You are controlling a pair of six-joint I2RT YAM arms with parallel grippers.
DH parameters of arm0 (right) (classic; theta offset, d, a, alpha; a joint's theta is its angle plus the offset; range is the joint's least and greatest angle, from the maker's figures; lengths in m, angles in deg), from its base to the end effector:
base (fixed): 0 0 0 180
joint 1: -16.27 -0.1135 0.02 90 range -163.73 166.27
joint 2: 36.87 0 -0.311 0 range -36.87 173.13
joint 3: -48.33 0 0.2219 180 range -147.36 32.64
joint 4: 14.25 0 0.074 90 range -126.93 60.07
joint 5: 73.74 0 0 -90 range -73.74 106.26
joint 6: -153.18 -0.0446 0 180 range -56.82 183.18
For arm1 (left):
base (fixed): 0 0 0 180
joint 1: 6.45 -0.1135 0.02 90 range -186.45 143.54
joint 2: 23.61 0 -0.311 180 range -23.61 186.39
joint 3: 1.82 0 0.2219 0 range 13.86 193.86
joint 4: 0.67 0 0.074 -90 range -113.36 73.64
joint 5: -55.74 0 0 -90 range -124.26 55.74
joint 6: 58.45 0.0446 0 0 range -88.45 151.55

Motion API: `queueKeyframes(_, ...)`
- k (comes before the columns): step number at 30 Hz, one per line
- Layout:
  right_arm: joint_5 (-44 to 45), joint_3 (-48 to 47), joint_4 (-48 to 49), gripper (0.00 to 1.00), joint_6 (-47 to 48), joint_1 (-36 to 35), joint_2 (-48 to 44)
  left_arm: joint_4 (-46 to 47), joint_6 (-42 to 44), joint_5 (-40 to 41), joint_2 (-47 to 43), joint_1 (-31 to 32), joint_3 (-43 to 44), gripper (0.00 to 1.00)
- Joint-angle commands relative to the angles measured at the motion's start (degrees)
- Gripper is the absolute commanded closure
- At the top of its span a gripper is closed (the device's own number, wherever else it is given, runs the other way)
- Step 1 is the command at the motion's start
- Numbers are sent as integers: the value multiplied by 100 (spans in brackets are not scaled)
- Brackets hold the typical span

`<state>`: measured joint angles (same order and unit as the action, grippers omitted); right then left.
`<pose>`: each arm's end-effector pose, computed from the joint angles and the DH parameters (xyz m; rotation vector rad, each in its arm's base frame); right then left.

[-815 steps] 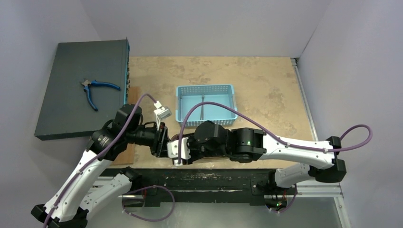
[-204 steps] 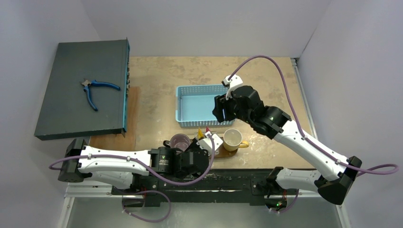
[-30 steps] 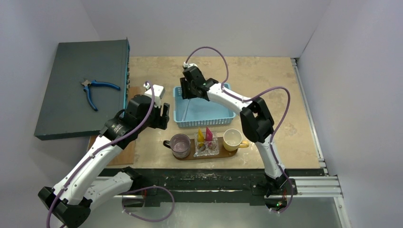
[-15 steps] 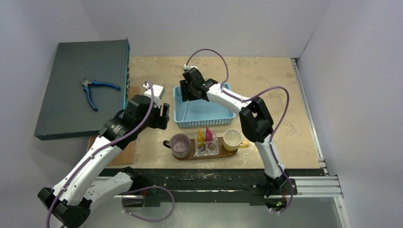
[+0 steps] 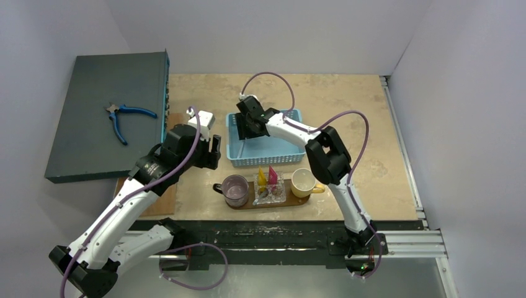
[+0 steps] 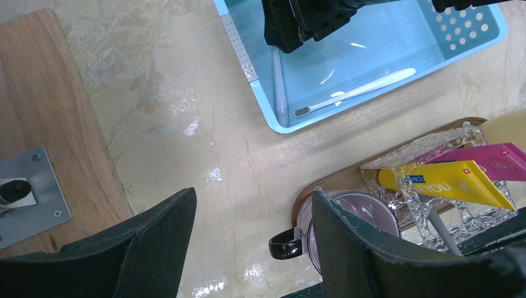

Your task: Prepare toiletry sets of a toothbrush and toothpaste on the tray

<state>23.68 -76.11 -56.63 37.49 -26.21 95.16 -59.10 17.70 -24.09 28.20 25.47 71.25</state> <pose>0.3905 0.3498 0.2247 -0.3027 2.4502 0.3713 0.1132 -0.0612 0.3672 0.2513 2.2045 -0.2465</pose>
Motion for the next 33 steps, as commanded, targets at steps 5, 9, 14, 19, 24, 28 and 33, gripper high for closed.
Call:
queueKeyframes(5, 339, -223, -185, 44, 73, -187, 88, 159, 101, -59, -118, -28, 55, 33)
queueKeyframes(9, 417, -314, -250, 44, 111, -238, 155, 152, 99, -59, -127, -29, 55, 33)
queueKeyframes(14, 562, -470, -381, 44, 205, -315, 301, 139, 94, -60, -141, -28, 56, 33)
queueKeyframes(19, 666, -577, -573, 45, 336, -381, 424, 139, 95, -68, -154, -33, 53, 33)
queueKeyframes(24, 768, -652, -759, 52, 541, -428, 492, 143, 91, -95, -154, -29, 53, 33)
queueKeyframes(28, 842, -628, -869, 60, 684, -445, 504, 140, 93, -103, -162, -29, 55, 33)
queueKeyframes(33, 1013, -517, -963, 73, 825, -445, 451, 143, 93, -112, -163, -31, 63, 33)
